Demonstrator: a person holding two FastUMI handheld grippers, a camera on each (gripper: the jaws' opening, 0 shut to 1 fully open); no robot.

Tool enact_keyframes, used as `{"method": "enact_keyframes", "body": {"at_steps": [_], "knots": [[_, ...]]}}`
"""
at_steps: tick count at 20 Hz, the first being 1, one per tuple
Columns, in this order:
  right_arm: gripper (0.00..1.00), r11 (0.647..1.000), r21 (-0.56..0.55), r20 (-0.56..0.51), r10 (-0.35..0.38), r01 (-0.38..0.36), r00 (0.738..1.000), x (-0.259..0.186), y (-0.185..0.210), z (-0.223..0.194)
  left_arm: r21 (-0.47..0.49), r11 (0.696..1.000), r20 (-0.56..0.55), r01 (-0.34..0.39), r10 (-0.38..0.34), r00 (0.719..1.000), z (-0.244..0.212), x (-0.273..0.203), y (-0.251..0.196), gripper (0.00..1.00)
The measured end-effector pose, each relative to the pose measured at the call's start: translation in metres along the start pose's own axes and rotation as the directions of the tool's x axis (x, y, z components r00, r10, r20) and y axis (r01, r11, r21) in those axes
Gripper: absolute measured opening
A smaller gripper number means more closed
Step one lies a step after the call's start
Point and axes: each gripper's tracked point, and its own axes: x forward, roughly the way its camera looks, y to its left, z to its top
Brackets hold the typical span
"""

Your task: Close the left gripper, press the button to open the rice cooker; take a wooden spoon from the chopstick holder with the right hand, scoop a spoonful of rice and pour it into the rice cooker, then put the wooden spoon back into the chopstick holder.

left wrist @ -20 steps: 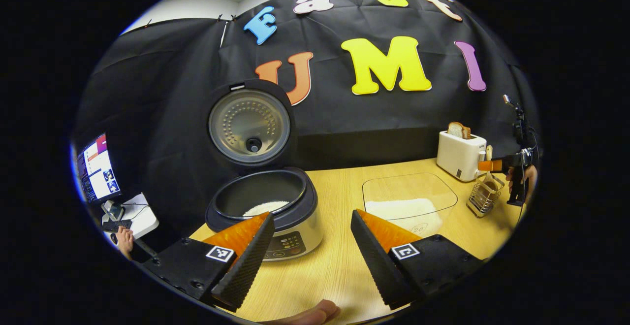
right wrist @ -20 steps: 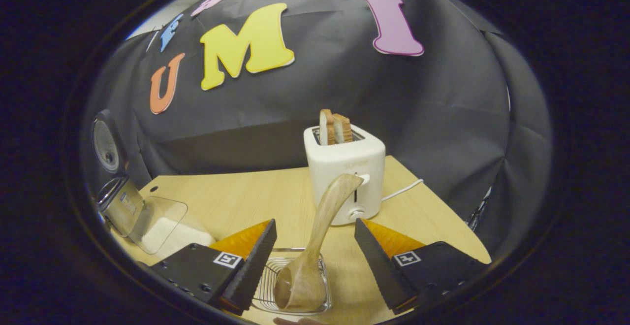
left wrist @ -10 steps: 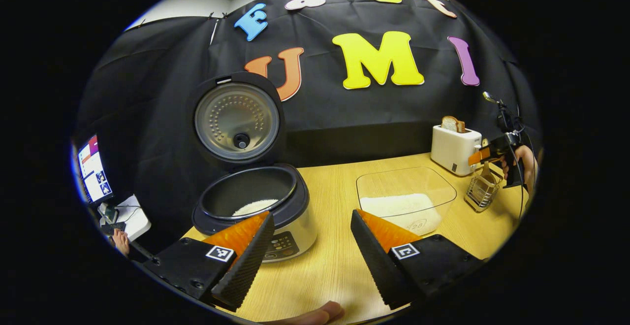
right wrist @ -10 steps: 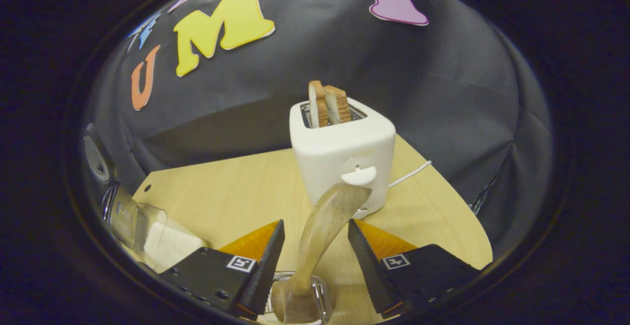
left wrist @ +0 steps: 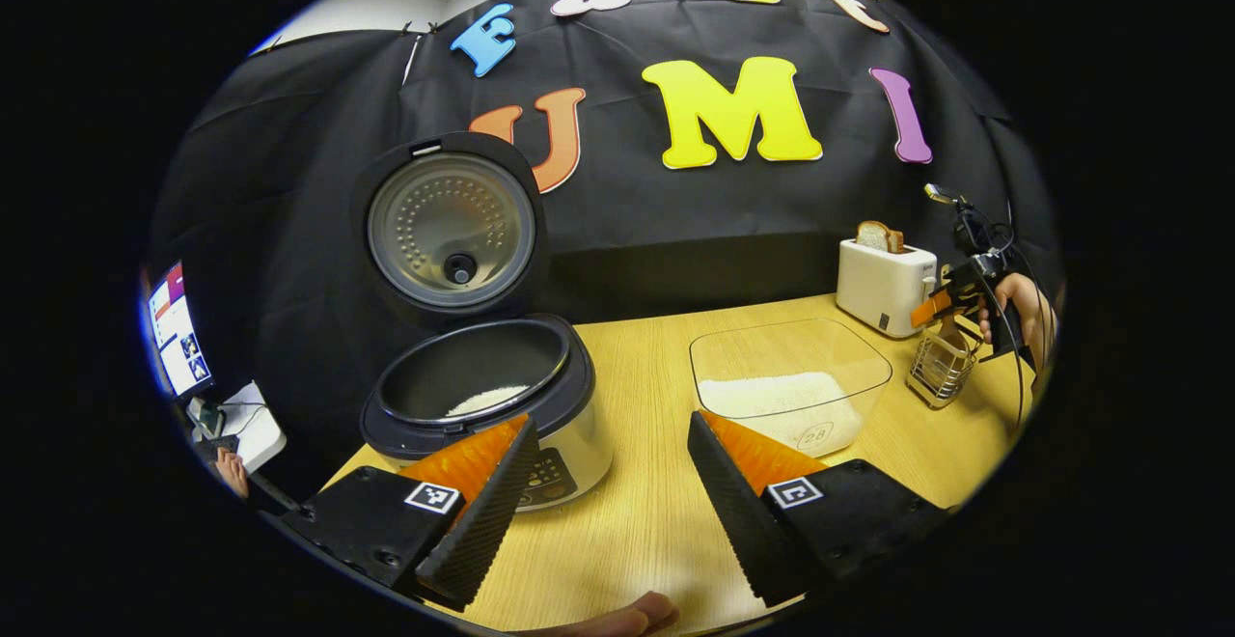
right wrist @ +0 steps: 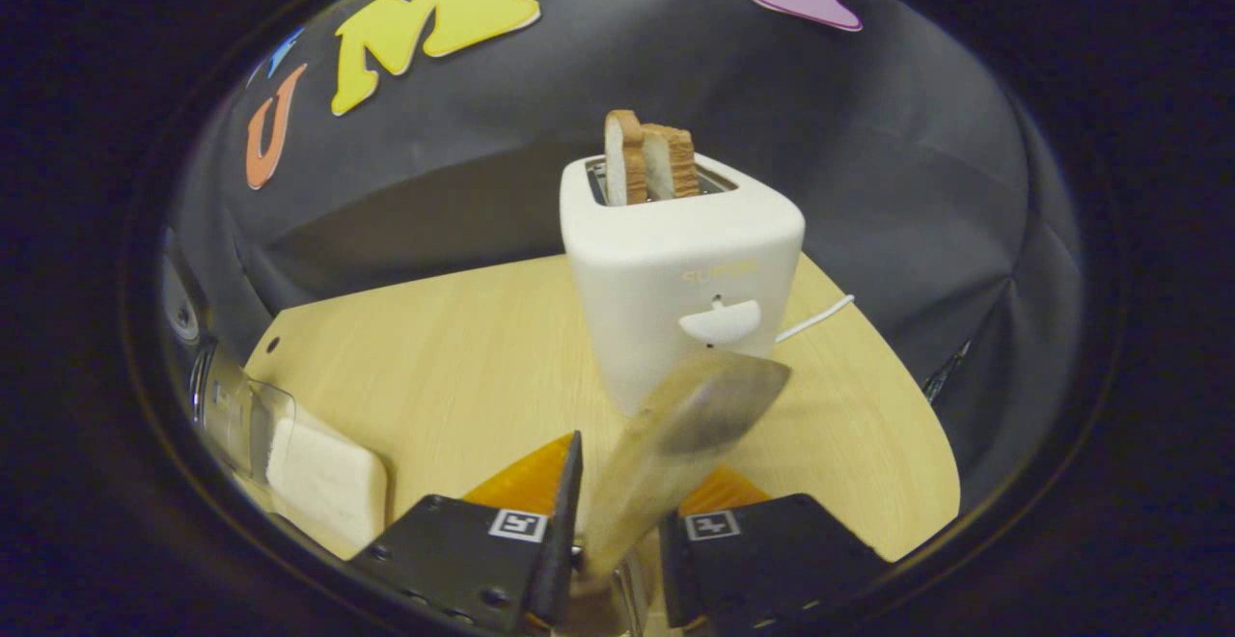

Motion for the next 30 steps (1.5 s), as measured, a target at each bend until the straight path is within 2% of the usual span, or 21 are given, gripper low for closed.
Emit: {"method": "enact_keyframes", "body": {"at_steps": [1, 2, 5, 6, 7, 12, 20, 22, 26, 30], "knots": [[0.28, 1.000, -0.006, 0.001, -0.004, 0.004, 1.000, -0.002, -0.001, 0.001, -0.002, 1.000, -0.001, 0.000, 0.000, 1.000, -0.001, 0.001, 0.000, 0.99], [0.28, 1.000, 0.005, 0.010, 0.015, -0.015, 1.000, -0.006, 0.003, 0.003, -0.003, 1.000, -0.003, -0.001, 0.001, 1.000, -0.002, 0.001, 0.001, 0.99], [0.16, 1.000, 0.012, 0.014, 0.025, -0.025, 1.000, -0.021, 0.007, 0.006, -0.012, 1.000, -0.001, 0.001, -0.001, 1.000, -0.005, 0.000, 0.006, 1.00], [0.18, 1.000, -0.005, 0.023, 0.019, -0.019, 1.000, -0.025, 0.008, 0.005, -0.015, 1.000, 0.001, 0.003, -0.003, 1.000, -0.006, -0.001, 0.007, 1.00], [0.16, 1.000, -0.011, 0.034, 0.020, -0.020, 0.999, -0.030, 0.012, 0.005, -0.017, 1.000, 0.003, 0.006, -0.006, 1.000, -0.008, -0.003, 0.009, 1.00], [0.16, 0.996, -0.078, 0.128, -0.039, 0.050, 0.991, -0.064, 0.018, 0.025, -0.033, 0.999, 0.011, 0.022, -0.022, 1.000, -0.015, -0.006, 0.015, 0.99], [0.15, 0.969, -0.182, 0.286, -0.109, 0.166, 0.952, -0.123, 0.057, 0.060, -0.078, 0.996, 0.010, 0.047, -0.047, 0.999, -0.032, -0.009, 0.032, 1.00], [0.15, 0.964, -0.209, 0.312, -0.091, 0.162, 0.946, -0.136, 0.081, 0.064, -0.084, 0.995, 0.024, 0.055, -0.053, 0.998, -0.034, -0.009, 0.038, 0.99], [0.16, 0.959, -0.266, 0.357, 0.003, 0.099, 0.934, -0.157, 0.148, 0.069, -0.080, 0.995, 0.059, 0.052, -0.047, 0.997, -0.034, -0.012, 0.050, 1.00], [0.16, 0.946, -0.323, 0.364, 0.089, 0.036, 0.927, -0.152, 0.218, 0.063, -0.065, 0.997, 0.090, 0.033, -0.027, 0.996, -0.031, -0.017, 0.064, 0.99]]}}
